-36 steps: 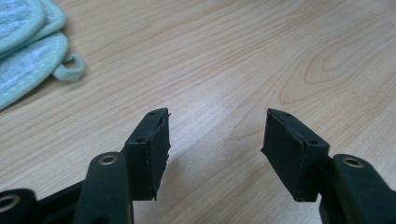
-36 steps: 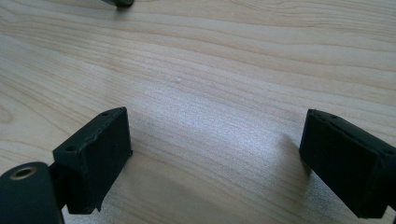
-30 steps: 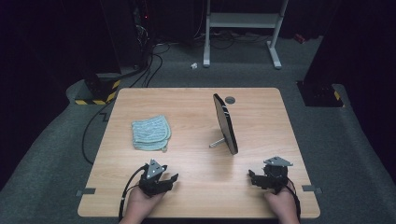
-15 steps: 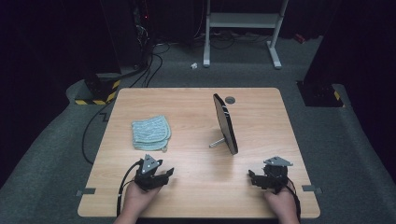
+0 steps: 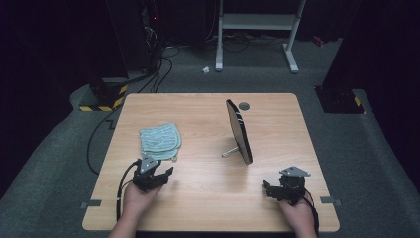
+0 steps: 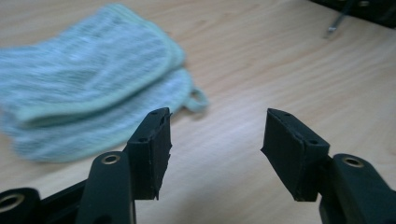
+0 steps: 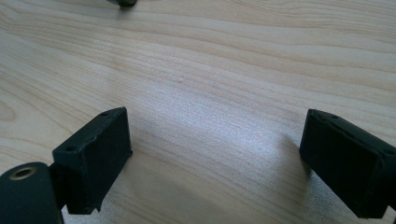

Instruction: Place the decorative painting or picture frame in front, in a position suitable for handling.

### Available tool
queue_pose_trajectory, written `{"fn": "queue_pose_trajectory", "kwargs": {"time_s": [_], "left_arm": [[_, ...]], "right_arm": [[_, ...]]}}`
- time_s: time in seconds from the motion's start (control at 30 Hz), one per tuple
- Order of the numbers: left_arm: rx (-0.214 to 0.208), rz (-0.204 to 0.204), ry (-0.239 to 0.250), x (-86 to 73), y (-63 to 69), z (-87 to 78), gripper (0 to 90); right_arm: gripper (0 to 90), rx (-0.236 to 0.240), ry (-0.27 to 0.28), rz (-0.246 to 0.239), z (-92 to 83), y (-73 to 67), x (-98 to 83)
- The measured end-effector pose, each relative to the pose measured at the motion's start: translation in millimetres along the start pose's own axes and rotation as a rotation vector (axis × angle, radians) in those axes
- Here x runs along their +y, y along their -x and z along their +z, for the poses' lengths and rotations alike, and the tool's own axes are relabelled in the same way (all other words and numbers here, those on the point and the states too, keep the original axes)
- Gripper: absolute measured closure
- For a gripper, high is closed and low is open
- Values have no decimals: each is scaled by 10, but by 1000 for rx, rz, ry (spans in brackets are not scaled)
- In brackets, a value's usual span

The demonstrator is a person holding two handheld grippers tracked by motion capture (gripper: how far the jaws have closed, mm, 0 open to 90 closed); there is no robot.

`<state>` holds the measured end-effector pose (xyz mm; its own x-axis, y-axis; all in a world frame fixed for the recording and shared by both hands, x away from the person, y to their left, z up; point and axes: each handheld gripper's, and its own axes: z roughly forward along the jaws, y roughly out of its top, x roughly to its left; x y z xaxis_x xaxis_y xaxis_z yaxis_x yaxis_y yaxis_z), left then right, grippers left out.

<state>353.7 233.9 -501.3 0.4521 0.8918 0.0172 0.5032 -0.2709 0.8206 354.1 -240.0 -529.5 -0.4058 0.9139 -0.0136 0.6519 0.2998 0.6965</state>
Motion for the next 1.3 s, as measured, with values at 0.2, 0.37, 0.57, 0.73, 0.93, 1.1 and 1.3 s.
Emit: {"fn": "queue_pose_trajectory", "kwargs": {"time_s": [0.2, 0.37, 0.57, 0.73, 0.93, 1.1, 1.3], "left_arm": [[33, -14, 13, 45, -164, 16, 435], [46, -27, 25, 94, -257, 35, 436], [70, -35, 10, 173, -369, 62, 448], [87, -44, -5, 217, -468, 80, 454], [131, -73, 5, 216, -609, 72, 456], [157, -103, -3, 141, -713, 117, 464], [158, -146, -24, 63, -859, 212, 483]], "right_arm": [[86, 0, 0, 0, 0, 0, 0], [86, 1, 0, 2, -1, 0, 0], [87, 1, 1, 0, -1, 2, -2], [88, 3, 2, 1, -4, 5, -4], [88, 1, 1, 2, -8, -2, -8], [87, 3, 1, 1, -9, -1, -9], [86, 2, 1, -2, -8, -1, -9]]}}
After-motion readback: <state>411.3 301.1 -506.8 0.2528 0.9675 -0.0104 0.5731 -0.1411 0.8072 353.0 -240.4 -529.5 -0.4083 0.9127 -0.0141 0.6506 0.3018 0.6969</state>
